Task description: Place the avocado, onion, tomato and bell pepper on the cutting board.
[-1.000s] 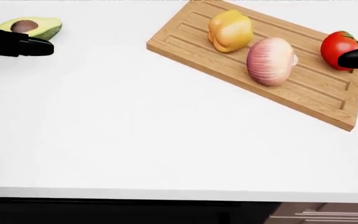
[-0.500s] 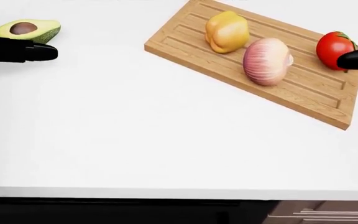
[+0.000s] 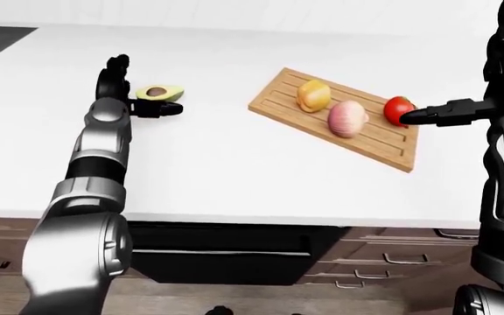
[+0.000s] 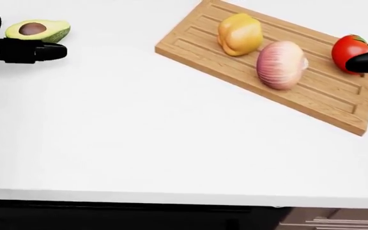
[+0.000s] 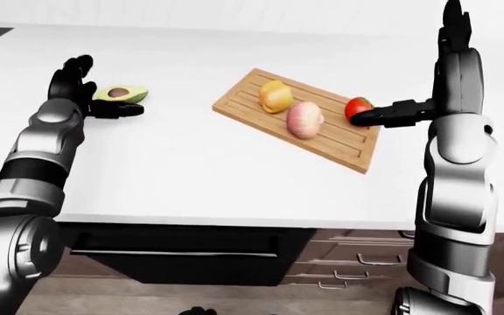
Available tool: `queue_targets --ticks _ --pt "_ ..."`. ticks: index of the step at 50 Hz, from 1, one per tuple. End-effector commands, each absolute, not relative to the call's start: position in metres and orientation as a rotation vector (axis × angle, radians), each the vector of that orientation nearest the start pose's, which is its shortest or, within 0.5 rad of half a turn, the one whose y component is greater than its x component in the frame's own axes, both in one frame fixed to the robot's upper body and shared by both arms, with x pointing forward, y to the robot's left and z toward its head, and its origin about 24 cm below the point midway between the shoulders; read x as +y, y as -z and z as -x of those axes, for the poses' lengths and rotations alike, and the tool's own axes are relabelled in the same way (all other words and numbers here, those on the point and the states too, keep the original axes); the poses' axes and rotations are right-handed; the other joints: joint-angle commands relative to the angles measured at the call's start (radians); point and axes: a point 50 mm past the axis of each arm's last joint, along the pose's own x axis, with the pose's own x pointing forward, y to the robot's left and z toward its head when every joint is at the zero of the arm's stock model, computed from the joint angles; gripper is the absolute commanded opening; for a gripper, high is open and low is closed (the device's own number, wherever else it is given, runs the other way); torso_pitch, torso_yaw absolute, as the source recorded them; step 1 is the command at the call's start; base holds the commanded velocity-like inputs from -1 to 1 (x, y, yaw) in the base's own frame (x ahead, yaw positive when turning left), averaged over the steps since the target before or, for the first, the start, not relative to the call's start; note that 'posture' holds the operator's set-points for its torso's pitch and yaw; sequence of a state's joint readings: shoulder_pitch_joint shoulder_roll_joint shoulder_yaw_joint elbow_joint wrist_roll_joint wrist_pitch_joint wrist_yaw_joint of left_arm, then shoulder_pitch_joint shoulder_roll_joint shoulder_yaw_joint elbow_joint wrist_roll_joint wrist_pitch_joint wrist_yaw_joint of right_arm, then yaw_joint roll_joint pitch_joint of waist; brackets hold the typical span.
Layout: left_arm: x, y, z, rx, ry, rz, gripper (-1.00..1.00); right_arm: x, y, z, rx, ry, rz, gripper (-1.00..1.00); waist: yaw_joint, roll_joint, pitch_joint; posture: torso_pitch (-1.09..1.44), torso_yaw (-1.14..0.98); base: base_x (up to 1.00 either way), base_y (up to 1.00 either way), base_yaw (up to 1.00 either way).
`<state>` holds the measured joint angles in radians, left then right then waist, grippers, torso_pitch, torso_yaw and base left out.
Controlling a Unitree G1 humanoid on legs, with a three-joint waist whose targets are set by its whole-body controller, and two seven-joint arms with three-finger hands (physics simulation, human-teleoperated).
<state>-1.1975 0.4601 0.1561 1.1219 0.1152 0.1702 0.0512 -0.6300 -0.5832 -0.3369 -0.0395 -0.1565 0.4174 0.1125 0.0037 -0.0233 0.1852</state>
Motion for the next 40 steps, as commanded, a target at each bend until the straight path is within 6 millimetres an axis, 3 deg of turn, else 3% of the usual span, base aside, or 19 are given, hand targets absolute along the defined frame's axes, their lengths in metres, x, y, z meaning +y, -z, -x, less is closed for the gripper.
queue_targets --ticks 1,2,5,6,11,18,27,29,40 --pt "0.245 -0.236 -0.418 -0.020 -0.282 -0.300 0.51 -0.290 -0.283 -0.300 -0.406 0.401 0.541 1.00 -0.002 -0.002 -0.033 0.28 0.00 0.00 0.00 0.00" --pt "0.244 -0.237 -0.418 -0.023 -0.282 -0.301 0.28 -0.289 -0.282 -0.300 -0.405 0.400 0.541 1.00 -0.002 -0.002 -0.033 0.28 0.00 0.00 0.00 0.00" --pt "0.244 -0.237 -0.418 -0.024 -0.278 -0.300 0.20 -0.289 -0.283 -0.300 -0.405 0.401 0.541 1.00 -0.001 -0.001 -0.034 0.28 0.00 0.00 0.00 0.00" --pt "0.243 -0.237 -0.418 -0.024 -0.276 -0.302 0.01 -0.289 -0.282 -0.301 -0.404 0.401 0.541 1.00 -0.001 -0.001 -0.034 0.28 0.00 0.00 0.00 0.00" --pt "0.242 -0.238 -0.419 -0.027 -0.272 -0.308 -0.16 -0.290 -0.282 -0.300 -0.405 0.402 0.540 1.00 0.000 0.000 -0.035 0.28 0.00 0.00 0.00 0.00" --pt "0.238 -0.239 -0.420 -0.031 -0.256 -0.319 -0.55 -0.290 -0.282 -0.300 -0.405 0.402 0.539 1.00 0.000 0.000 -0.035 0.28 0.00 0.00 0.00 0.00" --pt "0.235 -0.254 -0.419 -0.062 -0.244 -0.341 -0.64 -0.289 -0.282 -0.300 -0.405 0.400 0.541 1.00 -0.001 -0.001 -0.034 0.28 0.00 0.00 0.00 0.00" --pt "0.233 -0.259 -0.419 -0.072 -0.238 -0.347 -0.80 -0.289 -0.282 -0.301 -0.405 0.400 0.542 1.00 -0.001 -0.001 -0.034 0.28 0.00 0.00 0.00 0.00" --pt "0.219 -0.282 -0.421 -0.119 -0.203 -0.361 -1.00 -0.290 -0.282 -0.300 -0.404 0.400 0.541 1.00 -0.002 -0.008 -0.027 0.28 0.00 0.00 0.00 0.00"
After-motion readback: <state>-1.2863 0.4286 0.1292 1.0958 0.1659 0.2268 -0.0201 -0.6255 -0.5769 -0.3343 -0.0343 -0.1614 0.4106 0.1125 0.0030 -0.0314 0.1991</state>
